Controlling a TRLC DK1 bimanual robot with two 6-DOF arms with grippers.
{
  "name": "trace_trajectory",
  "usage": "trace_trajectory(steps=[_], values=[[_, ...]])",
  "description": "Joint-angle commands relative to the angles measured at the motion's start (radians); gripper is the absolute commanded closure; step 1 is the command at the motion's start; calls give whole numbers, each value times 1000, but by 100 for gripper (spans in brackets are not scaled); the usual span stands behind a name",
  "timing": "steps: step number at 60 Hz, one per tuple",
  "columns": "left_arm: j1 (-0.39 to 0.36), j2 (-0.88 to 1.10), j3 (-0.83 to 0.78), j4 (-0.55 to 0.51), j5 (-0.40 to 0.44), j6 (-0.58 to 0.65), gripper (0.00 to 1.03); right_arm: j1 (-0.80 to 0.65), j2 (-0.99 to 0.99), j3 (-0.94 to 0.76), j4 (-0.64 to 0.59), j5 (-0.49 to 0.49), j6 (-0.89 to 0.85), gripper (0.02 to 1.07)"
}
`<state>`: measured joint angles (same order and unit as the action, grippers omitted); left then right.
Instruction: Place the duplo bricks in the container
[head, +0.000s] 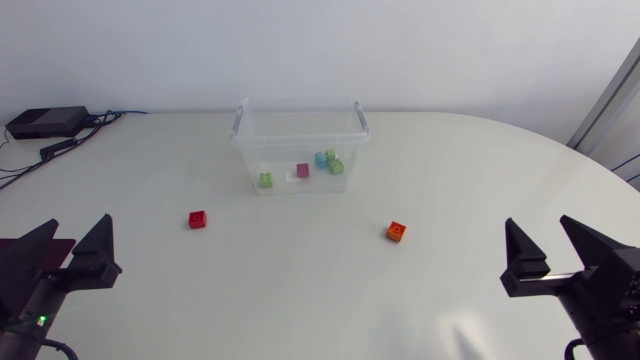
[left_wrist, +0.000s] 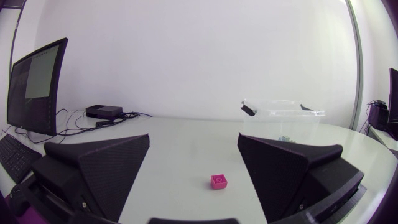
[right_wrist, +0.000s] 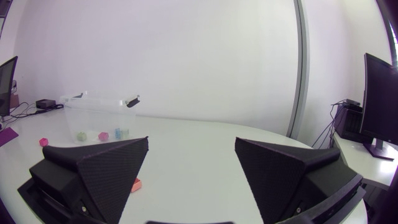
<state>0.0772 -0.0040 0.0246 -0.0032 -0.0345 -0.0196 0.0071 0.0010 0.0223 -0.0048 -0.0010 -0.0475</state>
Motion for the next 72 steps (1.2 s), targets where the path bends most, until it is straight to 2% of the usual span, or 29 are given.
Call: trace_trajectory(steps=[1, 30, 37, 47, 56, 64, 72], values=[[-2, -8, -23, -1, -2, -9, 4, 8, -6, -22, -11, -5, 23, 6], [-1, -11, -23, 3, -2, -9, 4, 10, -7, -19, -4, -4, 20, 6], [-1, -11, 28, -14, -2, -9, 4, 11, -7, 48, -44, -1, 34, 6], [-4, -10, 225, -98, -2, -8, 8, 14, 21, 246, -127, 9, 74, 6], [-17, 36, 472, -185, -1, -9, 8, 14, 149, 482, -202, 12, 75, 6], [-24, 134, 707, -219, -2, -9, 8, 8, 255, 686, -235, 13, 69, 6], [-27, 329, 1002, -277, -2, -6, 8, 5, 416, 943, -273, 13, 51, 6]])
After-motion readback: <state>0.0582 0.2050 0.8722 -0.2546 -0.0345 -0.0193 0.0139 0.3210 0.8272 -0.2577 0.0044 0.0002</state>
